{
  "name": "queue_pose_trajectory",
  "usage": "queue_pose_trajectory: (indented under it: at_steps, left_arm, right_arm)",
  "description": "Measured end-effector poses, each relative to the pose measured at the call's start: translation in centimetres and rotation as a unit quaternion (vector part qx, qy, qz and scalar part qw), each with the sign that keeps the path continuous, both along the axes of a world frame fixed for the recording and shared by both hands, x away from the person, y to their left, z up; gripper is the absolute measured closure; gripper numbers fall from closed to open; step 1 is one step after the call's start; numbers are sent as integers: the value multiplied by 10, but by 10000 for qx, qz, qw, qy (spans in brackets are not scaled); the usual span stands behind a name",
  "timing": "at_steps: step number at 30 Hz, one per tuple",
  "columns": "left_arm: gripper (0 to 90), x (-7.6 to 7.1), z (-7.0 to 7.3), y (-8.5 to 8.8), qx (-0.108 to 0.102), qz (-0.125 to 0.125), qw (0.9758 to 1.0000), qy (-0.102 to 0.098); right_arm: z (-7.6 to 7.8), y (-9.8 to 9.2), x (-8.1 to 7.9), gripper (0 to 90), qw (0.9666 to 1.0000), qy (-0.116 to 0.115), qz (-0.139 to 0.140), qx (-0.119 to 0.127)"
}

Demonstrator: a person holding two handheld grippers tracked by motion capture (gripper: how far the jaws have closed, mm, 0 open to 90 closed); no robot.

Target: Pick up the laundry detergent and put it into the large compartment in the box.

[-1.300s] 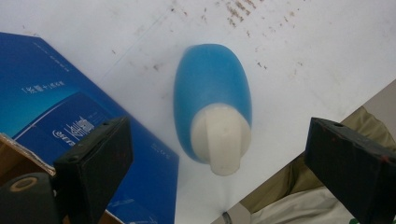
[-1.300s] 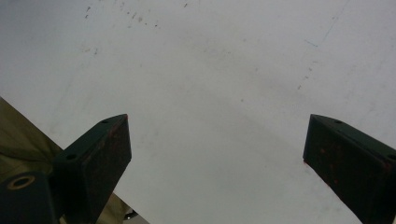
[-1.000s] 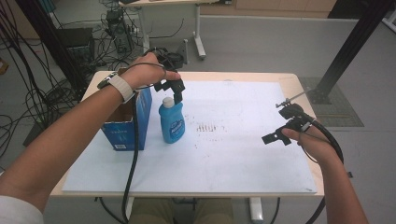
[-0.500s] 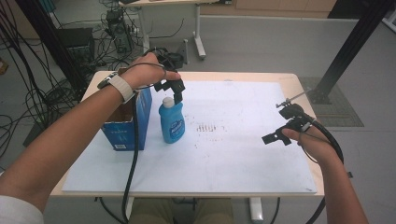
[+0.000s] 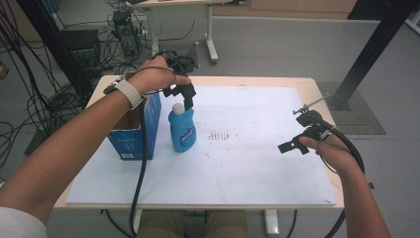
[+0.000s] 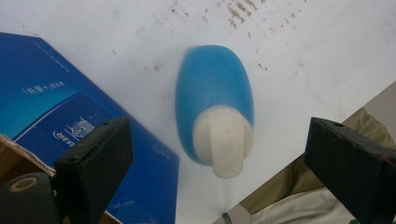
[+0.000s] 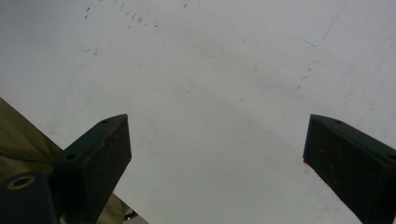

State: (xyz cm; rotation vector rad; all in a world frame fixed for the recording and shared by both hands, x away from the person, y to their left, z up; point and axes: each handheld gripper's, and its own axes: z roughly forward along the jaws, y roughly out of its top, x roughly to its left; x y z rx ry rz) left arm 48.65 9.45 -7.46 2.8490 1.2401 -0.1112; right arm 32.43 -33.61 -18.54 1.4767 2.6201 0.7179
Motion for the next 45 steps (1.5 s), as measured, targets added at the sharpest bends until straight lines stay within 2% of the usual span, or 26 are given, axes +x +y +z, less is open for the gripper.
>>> queue_pose_trajectory:
  at_steps: [34, 45]
  left_arm:
    - [87, 0, -3, 0, 5, 86, 10000, -8]
    - [88, 5, -25, -4, 55, 122, 9999, 87]
  right_arm:
    - [0, -1, -3, 74, 10000, -4, -21, 15]
    - [-6, -5, -4, 74, 10000, 32, -48, 65]
